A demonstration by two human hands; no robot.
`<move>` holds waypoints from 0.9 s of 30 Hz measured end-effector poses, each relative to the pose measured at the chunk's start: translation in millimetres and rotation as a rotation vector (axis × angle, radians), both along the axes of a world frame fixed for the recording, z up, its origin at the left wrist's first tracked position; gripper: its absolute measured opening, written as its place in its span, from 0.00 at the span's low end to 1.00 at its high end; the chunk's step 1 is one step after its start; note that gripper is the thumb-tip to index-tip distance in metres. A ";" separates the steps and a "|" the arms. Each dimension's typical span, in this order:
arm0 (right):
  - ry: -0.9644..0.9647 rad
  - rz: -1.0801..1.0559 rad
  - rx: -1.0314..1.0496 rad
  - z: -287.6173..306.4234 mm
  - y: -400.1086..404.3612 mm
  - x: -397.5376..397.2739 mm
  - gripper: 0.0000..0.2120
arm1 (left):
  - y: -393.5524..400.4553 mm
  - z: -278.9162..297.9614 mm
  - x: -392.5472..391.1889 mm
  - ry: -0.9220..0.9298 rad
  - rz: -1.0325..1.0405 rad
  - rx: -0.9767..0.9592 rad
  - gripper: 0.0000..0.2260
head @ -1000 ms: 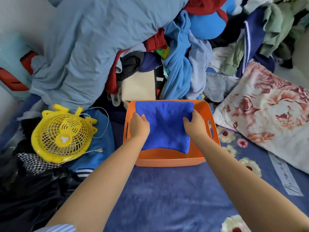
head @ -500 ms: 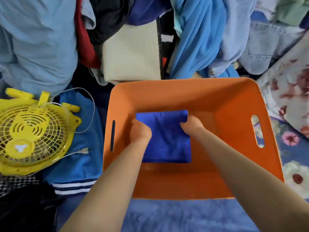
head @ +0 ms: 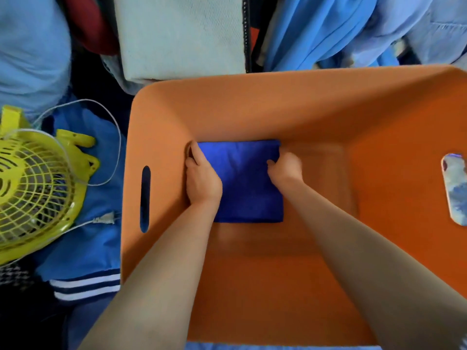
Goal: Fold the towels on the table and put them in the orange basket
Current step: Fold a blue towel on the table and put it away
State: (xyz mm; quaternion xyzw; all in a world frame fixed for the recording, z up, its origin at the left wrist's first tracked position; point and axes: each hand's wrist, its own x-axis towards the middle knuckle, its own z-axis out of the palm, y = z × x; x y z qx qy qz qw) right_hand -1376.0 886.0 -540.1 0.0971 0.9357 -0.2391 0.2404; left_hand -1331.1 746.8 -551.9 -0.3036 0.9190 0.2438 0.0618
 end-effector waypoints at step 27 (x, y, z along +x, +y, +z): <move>0.332 0.369 0.109 277.1 81.0 64.1 0.13 | 52.6 290.3 36.9 -0.271 -0.790 -0.644 0.16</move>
